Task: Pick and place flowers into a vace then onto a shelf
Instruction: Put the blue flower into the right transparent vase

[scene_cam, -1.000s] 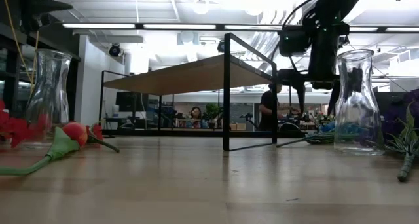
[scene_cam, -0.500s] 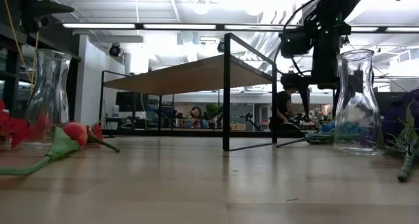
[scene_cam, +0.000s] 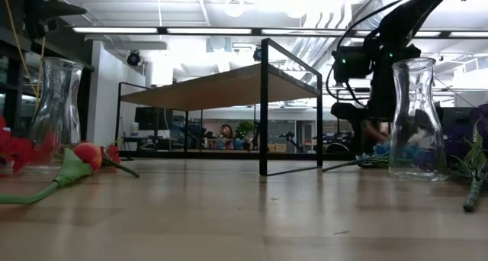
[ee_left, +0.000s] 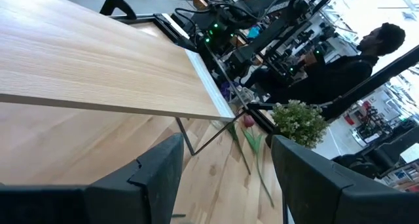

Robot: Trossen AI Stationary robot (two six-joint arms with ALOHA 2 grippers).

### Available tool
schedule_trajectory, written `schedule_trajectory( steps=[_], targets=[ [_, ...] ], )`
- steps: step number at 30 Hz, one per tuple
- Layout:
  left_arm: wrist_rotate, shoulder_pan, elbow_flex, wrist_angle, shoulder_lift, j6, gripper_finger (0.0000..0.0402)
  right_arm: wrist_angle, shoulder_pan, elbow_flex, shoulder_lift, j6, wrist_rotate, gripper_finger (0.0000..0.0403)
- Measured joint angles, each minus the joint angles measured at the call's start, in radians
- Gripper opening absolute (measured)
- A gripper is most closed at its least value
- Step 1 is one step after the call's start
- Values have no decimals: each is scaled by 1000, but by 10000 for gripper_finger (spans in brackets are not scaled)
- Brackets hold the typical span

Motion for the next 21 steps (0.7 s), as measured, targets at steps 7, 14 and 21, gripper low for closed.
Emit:
schedule_trajectory(
  steps=[7,14,21],
  targets=[
    [-22,0,0,0,0,0,264,-3,0,-8,0,0,0,248],
    [-41,0,0,0,0,0,264,-4,0,-8,0,-1,5,248],
    [-41,0,0,0,0,0,264,-4,-1,-8,0,-4,33,243]
  ],
)
